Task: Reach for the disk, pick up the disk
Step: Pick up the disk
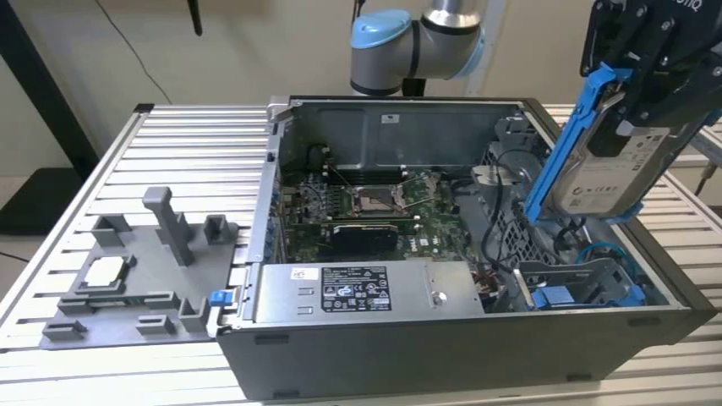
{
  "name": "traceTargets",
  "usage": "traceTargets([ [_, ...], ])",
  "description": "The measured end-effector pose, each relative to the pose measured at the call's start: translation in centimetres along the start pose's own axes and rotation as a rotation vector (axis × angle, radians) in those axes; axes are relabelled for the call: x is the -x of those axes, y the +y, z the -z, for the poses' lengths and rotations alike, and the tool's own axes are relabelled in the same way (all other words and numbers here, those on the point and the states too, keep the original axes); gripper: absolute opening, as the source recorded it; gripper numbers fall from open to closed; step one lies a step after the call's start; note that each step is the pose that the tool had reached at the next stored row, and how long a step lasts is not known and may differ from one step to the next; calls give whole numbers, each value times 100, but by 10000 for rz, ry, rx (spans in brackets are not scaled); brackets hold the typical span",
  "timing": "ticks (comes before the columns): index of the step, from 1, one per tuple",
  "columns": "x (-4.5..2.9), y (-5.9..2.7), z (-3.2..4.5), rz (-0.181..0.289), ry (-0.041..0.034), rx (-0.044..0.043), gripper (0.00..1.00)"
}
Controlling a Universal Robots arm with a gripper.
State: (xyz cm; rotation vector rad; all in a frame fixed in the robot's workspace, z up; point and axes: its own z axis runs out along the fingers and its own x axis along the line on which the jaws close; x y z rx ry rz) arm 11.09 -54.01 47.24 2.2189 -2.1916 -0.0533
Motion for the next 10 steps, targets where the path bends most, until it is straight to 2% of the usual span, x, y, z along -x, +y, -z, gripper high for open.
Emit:
traceTargets([
  [4,-127,-31,-38,0,1,33,0],
  [10,-271,-46,-112,-1,-1,67,0],
])
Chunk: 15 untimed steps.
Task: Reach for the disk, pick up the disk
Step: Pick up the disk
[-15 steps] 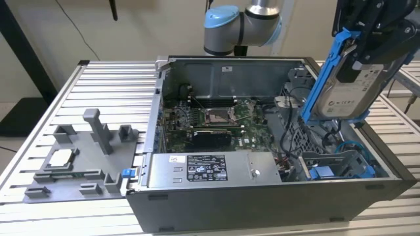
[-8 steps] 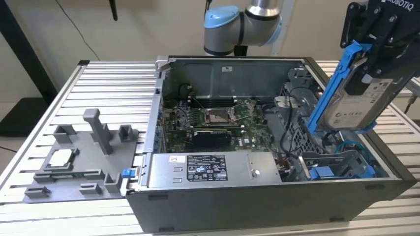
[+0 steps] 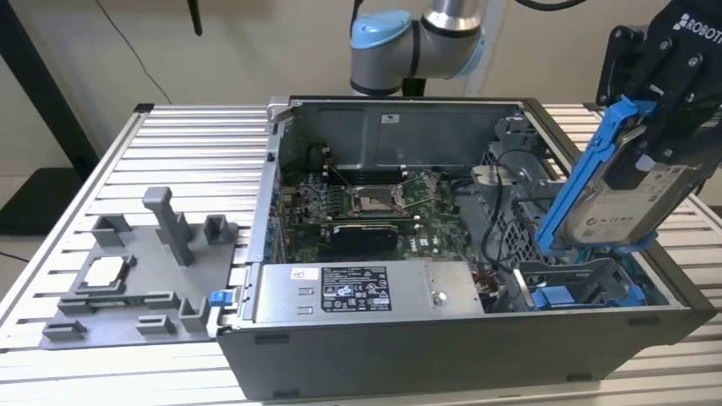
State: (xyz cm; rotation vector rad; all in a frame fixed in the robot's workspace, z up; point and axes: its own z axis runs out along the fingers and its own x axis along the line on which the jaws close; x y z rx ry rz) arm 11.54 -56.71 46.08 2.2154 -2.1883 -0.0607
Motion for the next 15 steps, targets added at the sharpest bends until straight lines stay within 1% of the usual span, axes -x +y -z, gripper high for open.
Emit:
traceTargets([
  [5,-126,-3,-57,0,0,3,0],
  [7,-162,-6,-91,0,-1,4,0],
  [10,-187,-14,-144,0,1,4,0],
  [15,-202,-38,-231,0,1,5,0],
])
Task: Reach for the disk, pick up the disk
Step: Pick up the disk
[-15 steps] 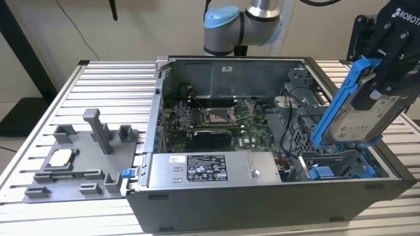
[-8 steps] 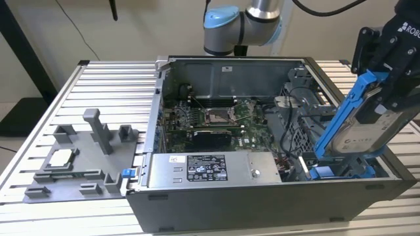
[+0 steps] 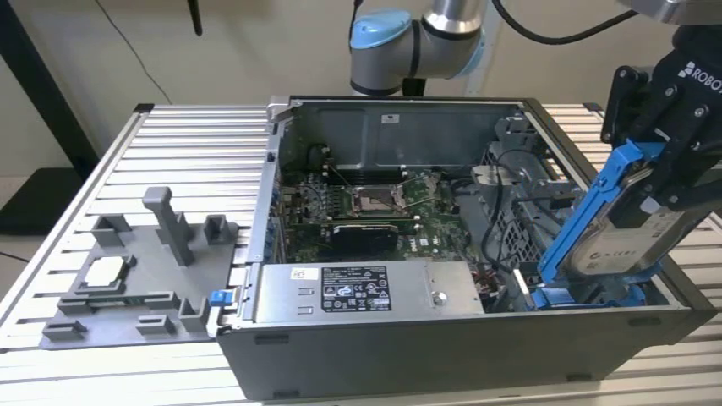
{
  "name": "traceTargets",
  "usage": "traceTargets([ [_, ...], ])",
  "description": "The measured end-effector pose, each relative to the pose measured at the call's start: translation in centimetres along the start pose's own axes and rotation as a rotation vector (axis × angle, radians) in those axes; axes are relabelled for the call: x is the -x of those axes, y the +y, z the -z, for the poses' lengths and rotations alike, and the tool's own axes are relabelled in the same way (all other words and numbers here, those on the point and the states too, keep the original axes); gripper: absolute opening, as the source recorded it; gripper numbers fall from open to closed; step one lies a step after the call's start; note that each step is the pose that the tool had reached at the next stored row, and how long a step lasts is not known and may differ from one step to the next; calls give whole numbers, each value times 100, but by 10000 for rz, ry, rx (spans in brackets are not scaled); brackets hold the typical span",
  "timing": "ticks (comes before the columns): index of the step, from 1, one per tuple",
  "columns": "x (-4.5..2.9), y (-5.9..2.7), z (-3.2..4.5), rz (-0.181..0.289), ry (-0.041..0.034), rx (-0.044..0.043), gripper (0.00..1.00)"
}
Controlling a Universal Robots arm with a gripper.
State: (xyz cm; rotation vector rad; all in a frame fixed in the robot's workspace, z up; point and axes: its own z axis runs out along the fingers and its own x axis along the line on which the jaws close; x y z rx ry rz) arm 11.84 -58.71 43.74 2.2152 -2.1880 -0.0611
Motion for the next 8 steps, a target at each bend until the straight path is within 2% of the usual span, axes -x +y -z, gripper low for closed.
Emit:
traceTargets([
  [2,-6,-9,-27,0,-1,0,0],
  [8,-6,-10,-34,0,0,0,0],
])
